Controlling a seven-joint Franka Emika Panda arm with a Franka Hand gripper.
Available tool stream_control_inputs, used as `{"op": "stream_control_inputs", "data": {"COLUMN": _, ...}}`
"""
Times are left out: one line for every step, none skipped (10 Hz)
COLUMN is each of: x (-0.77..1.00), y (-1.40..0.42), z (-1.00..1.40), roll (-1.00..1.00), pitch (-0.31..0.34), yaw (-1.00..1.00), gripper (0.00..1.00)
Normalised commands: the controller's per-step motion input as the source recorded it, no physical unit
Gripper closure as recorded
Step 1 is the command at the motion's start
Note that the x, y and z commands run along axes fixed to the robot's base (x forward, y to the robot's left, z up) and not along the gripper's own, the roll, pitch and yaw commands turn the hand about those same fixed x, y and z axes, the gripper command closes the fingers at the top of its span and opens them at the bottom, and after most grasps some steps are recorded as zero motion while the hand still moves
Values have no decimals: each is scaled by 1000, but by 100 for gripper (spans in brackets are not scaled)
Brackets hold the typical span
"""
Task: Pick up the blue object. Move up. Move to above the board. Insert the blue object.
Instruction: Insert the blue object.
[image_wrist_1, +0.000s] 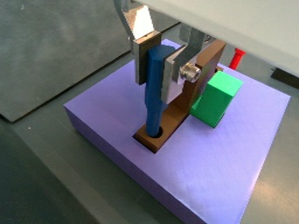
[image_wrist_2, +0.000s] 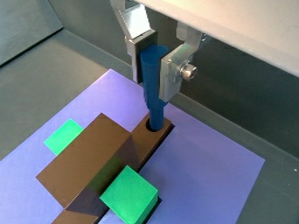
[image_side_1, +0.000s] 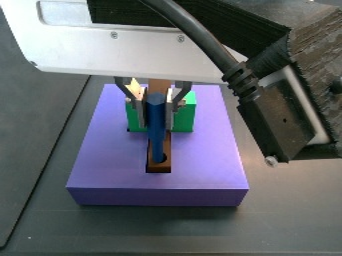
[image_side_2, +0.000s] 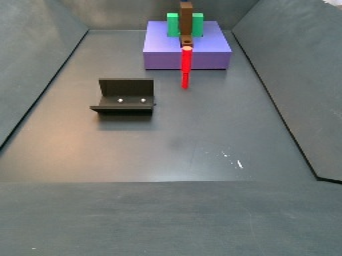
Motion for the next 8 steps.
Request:
{"op": "stream_control_inputs", "data": {"x": 289, "y": 0, "z": -57, "roll": 0, "pitch": 10, "yaw": 0, "gripper": 100}}
{"op": "stream_control_inputs", "data": {"x": 229, "y": 0, "z": -74, "roll": 0, "pitch": 6, "yaw": 0, "gripper": 100}}
{"op": "stream_control_inputs", "data": {"x": 114, "y": 0, "z": -129, "roll": 0, "pitch": 0, "yaw": 0, "gripper": 100}}
{"op": "stream_control_inputs", "data": {"x": 34, "y": 0, "z": -186, "roll": 0, "pitch": 0, "yaw": 0, "gripper": 100}}
{"op": "stream_control_inputs", "data": {"x": 9, "y": 0, "z": -183, "roll": 0, "pitch": 0, "yaw": 0, "gripper": 100}}
{"op": "stream_control_inputs", "data": {"x": 0, "y": 0, "z": -223, "roll": 30, "pitch": 0, "yaw": 0, "gripper": 100}}
{"op": "stream_control_inputs", "data": {"x": 0, "y": 0, "z": -263, "roll": 63, "pitch": 0, "yaw": 0, "gripper": 100}}
{"op": "stream_control_inputs", "data": {"x": 17, "y": 0, "z": -269, "roll": 100, "pitch": 19, "yaw": -6, "gripper": 100}}
